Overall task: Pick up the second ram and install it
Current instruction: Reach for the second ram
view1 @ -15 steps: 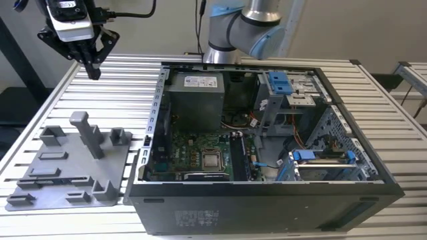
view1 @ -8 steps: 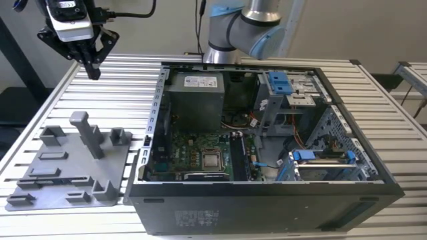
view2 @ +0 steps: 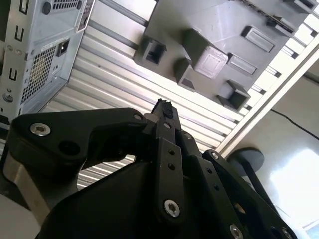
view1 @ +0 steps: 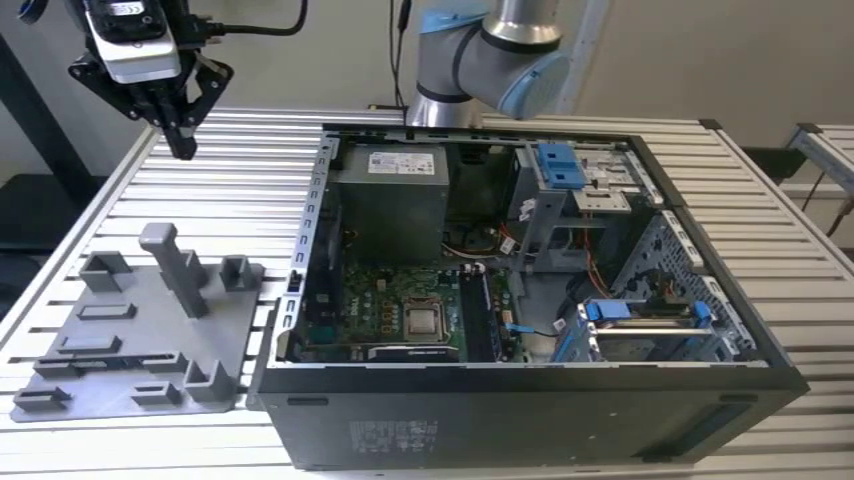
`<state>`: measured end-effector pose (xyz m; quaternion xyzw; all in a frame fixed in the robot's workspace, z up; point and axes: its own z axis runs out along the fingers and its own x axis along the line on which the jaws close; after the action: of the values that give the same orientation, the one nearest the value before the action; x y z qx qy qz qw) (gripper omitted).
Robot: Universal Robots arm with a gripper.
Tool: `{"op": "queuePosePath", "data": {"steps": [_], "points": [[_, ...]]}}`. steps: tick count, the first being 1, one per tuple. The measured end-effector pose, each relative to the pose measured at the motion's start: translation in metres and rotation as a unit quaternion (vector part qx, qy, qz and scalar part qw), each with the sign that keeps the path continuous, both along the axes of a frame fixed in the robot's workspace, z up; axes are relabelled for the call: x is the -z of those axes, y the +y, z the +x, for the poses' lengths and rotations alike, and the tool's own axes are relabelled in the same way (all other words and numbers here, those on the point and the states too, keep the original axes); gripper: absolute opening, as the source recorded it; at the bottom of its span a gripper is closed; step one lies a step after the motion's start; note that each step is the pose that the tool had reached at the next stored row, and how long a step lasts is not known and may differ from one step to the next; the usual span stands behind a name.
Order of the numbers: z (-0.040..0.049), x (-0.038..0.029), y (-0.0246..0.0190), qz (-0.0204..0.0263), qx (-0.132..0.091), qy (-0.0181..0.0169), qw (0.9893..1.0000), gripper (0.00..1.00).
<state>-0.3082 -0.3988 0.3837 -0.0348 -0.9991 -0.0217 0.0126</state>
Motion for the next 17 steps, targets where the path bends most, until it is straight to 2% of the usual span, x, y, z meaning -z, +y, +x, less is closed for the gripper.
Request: {"op": "queuePosePath", "data": {"steps": [9, 17], "points": [[-0.0048, 0.0009, 0.0002, -0.0001, 0.000, 0.0017, 1.0000, 0.11], [-0.0094, 0.0060, 0.0002, 0.0001, 0.000, 0.0018, 1.0000, 0.11]]}}
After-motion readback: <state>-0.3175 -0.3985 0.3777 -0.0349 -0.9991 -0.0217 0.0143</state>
